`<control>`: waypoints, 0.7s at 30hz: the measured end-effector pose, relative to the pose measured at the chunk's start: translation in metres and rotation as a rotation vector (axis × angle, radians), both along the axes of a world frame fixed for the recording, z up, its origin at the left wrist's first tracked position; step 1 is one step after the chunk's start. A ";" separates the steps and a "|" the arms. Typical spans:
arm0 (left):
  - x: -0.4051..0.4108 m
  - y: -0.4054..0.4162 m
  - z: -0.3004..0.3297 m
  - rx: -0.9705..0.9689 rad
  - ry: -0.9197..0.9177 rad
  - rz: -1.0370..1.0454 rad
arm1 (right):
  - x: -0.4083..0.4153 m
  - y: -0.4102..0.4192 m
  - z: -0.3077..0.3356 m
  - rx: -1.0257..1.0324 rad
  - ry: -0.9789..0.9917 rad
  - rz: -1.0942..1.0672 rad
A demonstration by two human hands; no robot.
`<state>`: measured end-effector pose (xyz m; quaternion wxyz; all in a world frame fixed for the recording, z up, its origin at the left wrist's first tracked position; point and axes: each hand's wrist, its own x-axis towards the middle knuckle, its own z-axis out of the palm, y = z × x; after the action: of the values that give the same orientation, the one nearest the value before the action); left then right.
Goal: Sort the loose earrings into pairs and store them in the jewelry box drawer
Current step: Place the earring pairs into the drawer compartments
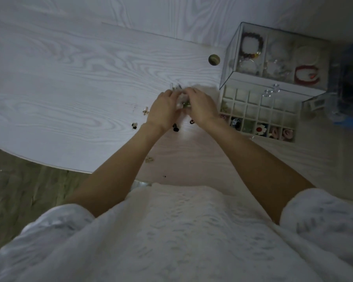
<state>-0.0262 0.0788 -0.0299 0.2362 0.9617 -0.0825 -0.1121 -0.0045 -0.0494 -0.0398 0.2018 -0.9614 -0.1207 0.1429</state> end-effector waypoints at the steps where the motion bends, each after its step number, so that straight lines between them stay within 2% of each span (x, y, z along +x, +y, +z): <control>1: 0.003 -0.002 -0.003 0.040 0.009 -0.022 | 0.000 0.000 0.000 0.003 -0.008 -0.025; 6: 0.008 -0.001 -0.018 0.083 0.019 -0.086 | -0.009 -0.011 0.010 0.014 -0.029 -0.098; 10: 0.010 -0.001 -0.019 0.070 -0.017 -0.093 | -0.027 -0.035 0.029 0.144 -0.140 -0.209; 15: 0.009 -0.002 -0.020 0.066 -0.035 -0.093 | -0.049 -0.087 0.038 0.287 -0.185 -0.402; 18: 0.006 -0.004 -0.018 0.058 -0.047 -0.085 | -0.046 -0.112 0.032 0.273 -0.208 -0.458; 21: 0.004 -0.008 -0.015 0.089 -0.040 -0.077 | -0.035 -0.117 0.021 0.201 -0.203 -0.426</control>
<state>-0.0224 0.0710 -0.0444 0.1870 0.9694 -0.1188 -0.1055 -0.0391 -0.1664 -0.0192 0.3090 -0.9496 0.0512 -0.0128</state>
